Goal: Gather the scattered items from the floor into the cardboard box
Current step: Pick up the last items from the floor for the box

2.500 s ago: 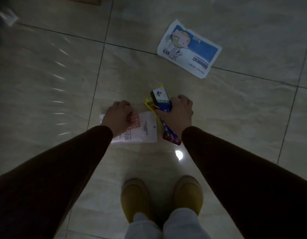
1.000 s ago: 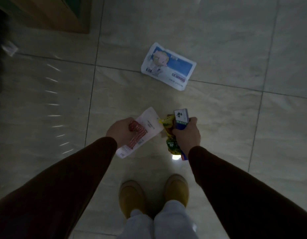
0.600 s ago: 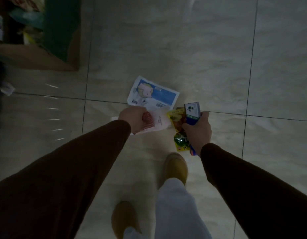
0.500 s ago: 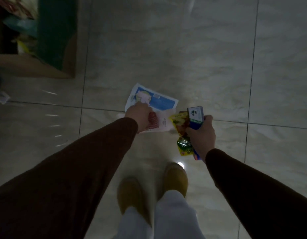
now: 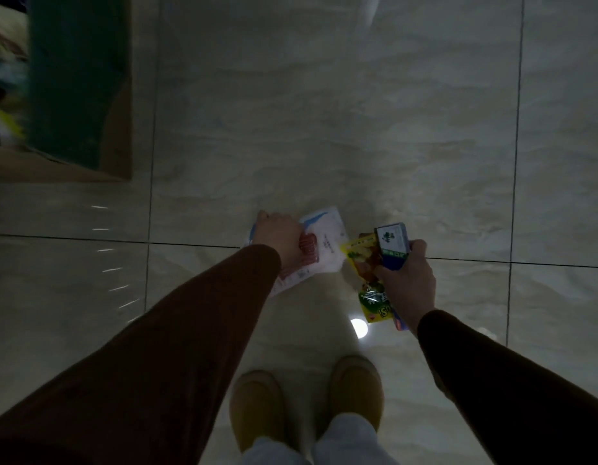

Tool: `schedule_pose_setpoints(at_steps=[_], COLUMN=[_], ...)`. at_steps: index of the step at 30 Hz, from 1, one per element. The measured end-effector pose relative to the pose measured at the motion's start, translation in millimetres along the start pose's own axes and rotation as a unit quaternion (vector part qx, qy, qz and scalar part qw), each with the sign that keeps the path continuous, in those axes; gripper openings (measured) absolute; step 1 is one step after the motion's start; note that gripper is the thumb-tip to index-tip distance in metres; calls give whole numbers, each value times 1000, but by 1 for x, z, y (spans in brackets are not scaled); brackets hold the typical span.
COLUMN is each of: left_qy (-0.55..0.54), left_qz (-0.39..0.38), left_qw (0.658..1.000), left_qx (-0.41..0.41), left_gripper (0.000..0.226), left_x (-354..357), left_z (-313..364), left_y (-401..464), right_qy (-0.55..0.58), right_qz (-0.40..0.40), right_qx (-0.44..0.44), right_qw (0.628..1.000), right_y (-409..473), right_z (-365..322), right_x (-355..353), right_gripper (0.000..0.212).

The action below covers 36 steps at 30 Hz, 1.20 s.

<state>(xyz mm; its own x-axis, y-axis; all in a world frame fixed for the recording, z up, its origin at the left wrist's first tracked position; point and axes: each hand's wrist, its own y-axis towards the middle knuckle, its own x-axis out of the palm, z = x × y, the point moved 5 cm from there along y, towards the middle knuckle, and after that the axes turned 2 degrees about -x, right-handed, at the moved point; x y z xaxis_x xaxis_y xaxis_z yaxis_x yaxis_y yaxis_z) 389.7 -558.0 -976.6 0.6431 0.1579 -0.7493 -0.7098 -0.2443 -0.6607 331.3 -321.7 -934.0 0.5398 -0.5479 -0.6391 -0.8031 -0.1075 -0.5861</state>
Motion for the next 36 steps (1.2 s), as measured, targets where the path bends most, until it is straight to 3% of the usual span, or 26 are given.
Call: schedule_pose_setpoints(at_steps=[6,14,24,29,36], left_qy=[-152,-235,-275,-368,-434], left_qz=[26,91,59,62,91], left_qw=[983,944,892,826,763], left_qx=[-101,-212,-354,-423,-471], left_gripper=[33,38,42,39,44], left_x=[-39,-144,-228,-259,-286], left_z=[-32,-76,-94,-96,-140], left_y=[-101,-218,-235,-228,-214], right_qy=[-34,-58,-147,-163,-188], right_qz=[-16,-54,-139,-179,-223], right_qx=[-25,-88,-205,-259,-311], right_qw=[999,993,958,935,905], right_y=[-52,-113,-34,-16,-23], right_z=[-68,-203,-342,-425,-522], right_x=[-57,-143,-192,-194,-149], right_gripper=[49,49,52,50,49])
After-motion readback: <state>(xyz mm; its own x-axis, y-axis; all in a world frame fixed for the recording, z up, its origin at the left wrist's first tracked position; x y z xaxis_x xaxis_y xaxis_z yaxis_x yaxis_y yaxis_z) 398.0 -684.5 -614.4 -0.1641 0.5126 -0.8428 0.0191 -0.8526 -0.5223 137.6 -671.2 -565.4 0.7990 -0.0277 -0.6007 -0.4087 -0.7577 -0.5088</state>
